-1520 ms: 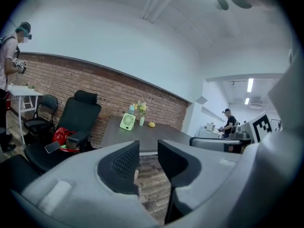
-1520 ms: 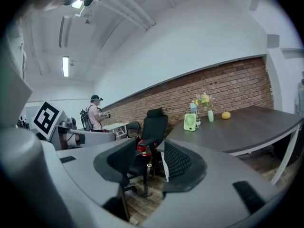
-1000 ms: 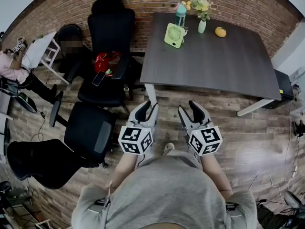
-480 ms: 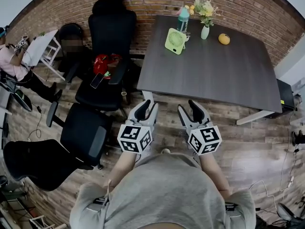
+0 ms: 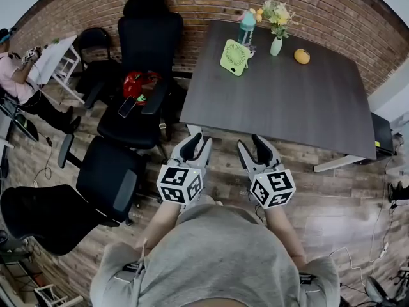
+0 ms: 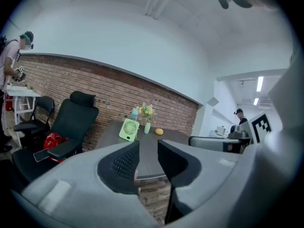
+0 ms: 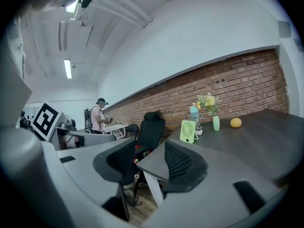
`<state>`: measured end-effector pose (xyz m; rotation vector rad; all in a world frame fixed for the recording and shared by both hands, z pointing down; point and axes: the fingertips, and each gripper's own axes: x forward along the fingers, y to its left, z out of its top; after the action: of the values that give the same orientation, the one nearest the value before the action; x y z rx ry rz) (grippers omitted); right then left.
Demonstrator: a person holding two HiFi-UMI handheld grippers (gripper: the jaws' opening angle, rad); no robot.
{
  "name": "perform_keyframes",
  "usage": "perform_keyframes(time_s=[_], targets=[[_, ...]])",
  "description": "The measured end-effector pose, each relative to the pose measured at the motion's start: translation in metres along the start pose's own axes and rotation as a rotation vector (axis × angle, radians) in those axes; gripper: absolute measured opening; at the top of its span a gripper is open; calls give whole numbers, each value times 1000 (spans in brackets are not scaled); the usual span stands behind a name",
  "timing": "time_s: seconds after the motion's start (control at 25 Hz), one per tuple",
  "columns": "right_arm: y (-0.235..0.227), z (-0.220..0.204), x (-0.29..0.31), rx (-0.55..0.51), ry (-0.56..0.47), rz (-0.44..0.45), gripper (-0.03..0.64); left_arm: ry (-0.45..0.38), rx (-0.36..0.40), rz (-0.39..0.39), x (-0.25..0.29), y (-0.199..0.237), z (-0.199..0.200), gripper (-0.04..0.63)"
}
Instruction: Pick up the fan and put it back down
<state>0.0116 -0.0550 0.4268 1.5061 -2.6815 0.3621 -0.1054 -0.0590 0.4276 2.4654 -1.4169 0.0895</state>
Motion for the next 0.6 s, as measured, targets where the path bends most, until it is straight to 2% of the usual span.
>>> perform_keyframes(time_s=[0.6], targets=[[-27,-2,32,24,18,-10,195,25,-12,10,35,18,-2,115]])
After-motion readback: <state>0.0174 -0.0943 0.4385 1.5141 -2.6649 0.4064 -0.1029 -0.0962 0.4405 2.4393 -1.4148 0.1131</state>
